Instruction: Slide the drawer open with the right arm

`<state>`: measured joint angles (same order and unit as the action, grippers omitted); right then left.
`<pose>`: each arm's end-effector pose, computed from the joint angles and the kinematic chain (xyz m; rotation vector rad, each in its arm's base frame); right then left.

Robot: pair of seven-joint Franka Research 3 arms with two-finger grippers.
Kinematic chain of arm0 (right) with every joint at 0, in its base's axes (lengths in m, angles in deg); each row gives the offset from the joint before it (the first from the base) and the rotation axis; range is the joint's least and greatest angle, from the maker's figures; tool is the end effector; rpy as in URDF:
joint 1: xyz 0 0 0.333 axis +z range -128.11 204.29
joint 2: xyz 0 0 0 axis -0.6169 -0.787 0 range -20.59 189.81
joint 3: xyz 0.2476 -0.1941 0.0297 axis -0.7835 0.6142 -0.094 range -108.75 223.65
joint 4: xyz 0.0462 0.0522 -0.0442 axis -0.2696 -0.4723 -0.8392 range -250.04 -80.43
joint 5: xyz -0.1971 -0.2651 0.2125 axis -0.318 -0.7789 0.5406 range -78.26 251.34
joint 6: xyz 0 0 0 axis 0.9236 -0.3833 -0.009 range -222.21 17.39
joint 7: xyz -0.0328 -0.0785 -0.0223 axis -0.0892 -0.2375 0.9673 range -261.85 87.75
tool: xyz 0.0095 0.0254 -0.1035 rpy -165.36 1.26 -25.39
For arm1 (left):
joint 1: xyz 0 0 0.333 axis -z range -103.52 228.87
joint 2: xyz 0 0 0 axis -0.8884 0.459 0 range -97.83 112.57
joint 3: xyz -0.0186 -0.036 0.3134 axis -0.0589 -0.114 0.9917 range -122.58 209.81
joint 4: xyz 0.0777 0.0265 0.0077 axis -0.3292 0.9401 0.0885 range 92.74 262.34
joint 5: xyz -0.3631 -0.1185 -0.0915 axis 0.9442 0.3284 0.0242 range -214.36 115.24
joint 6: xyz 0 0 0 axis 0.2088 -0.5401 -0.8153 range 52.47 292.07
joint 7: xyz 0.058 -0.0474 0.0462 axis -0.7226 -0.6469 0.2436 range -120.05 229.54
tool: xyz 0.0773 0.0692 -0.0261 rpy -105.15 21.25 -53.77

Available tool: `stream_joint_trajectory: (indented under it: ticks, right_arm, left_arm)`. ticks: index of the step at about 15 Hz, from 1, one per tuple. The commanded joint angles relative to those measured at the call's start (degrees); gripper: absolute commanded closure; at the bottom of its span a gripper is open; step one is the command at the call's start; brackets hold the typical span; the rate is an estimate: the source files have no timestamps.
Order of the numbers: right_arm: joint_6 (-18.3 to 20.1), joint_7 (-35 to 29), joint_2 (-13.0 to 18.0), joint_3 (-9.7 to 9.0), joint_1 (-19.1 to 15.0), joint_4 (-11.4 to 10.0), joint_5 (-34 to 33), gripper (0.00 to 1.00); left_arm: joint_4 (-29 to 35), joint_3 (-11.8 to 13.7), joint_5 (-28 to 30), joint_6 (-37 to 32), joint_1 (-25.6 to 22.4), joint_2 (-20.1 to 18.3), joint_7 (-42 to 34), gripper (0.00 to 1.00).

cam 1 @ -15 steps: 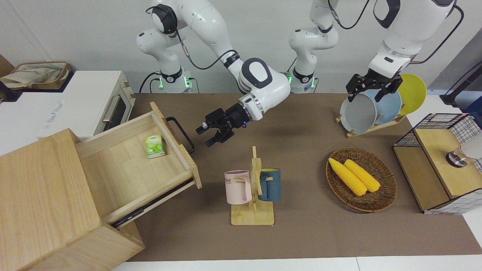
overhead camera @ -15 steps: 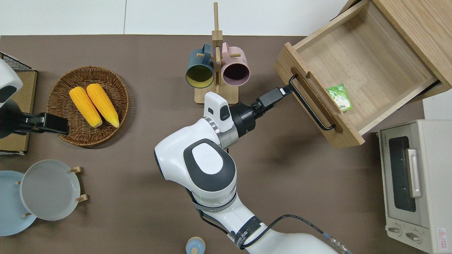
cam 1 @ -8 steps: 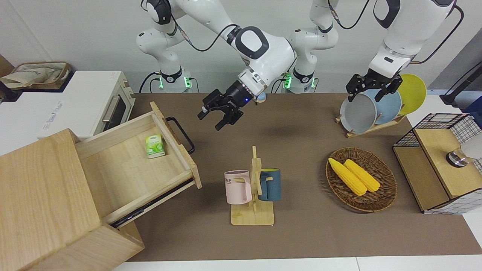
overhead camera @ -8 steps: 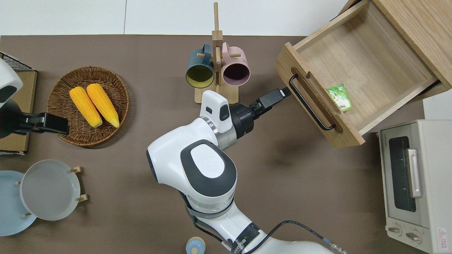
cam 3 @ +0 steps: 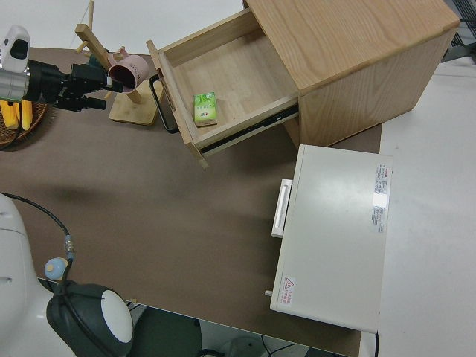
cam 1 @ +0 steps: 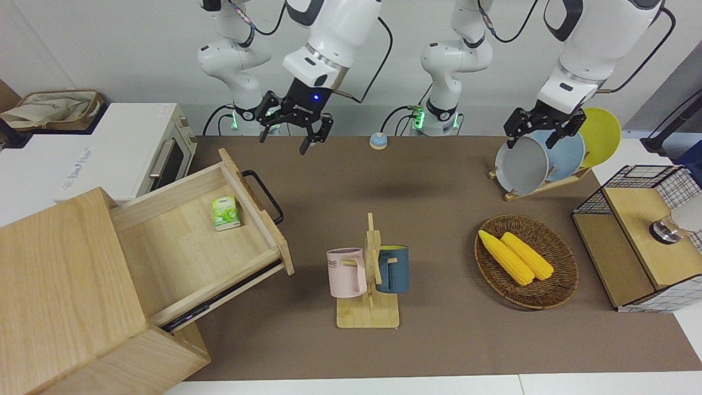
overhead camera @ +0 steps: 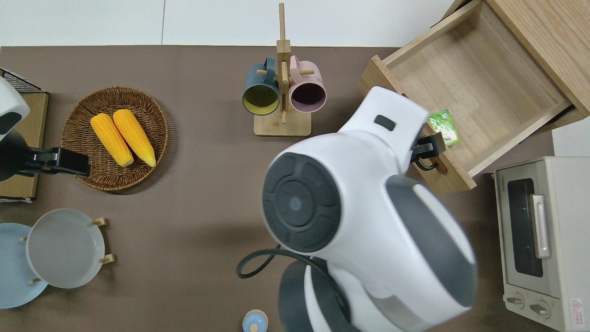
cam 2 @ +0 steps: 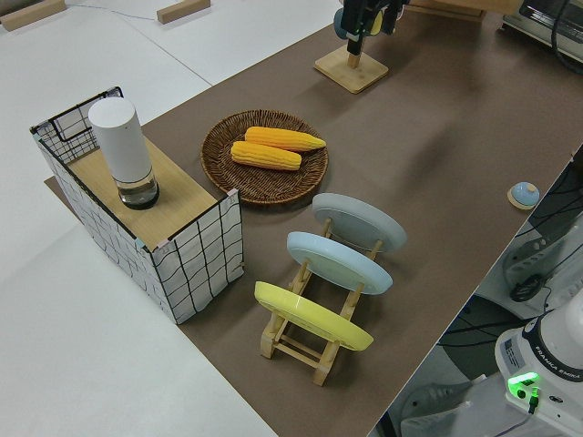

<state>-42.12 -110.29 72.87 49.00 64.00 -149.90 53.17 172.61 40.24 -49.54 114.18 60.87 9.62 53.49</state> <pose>0.5420 0.2812 0.6286 2.6099 0.1998 0.2938 0.5612 -0.0148 0.6262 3.1375 -0.0774 -0.0521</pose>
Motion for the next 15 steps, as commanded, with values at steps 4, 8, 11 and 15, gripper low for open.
stream_joint_trajectory:
  ticks: [4,8,11,15]
  right_arm:
    - [-1.43,3.81,8.91,-0.52,-13.24,-1.45,20.42,0.013]
    - [-0.29,6.45,11.2,-0.52,-20.1,-2.15,27.46,0.013]
    - [2.96,8.91,11.82,-0.52,-24.06,-2.5,29.75,0.013]
    - [4.11,10.94,13.84,0.01,-26.17,-6.62,30.02,0.013]
  left_arm:
    - [-1.49,-0.41,-0.99,-1.13,-0.31,0.65,-0.51,0.01]
    - [-1.4,-0.41,-0.99,-1.13,-0.31,0.65,-0.51,0.01]
    - [-1.49,-0.41,-0.99,-1.13,-0.31,0.65,-0.51,0.01]
    - [-1.49,-0.41,-0.99,-1.13,-0.31,0.65,-0.51,0.01]
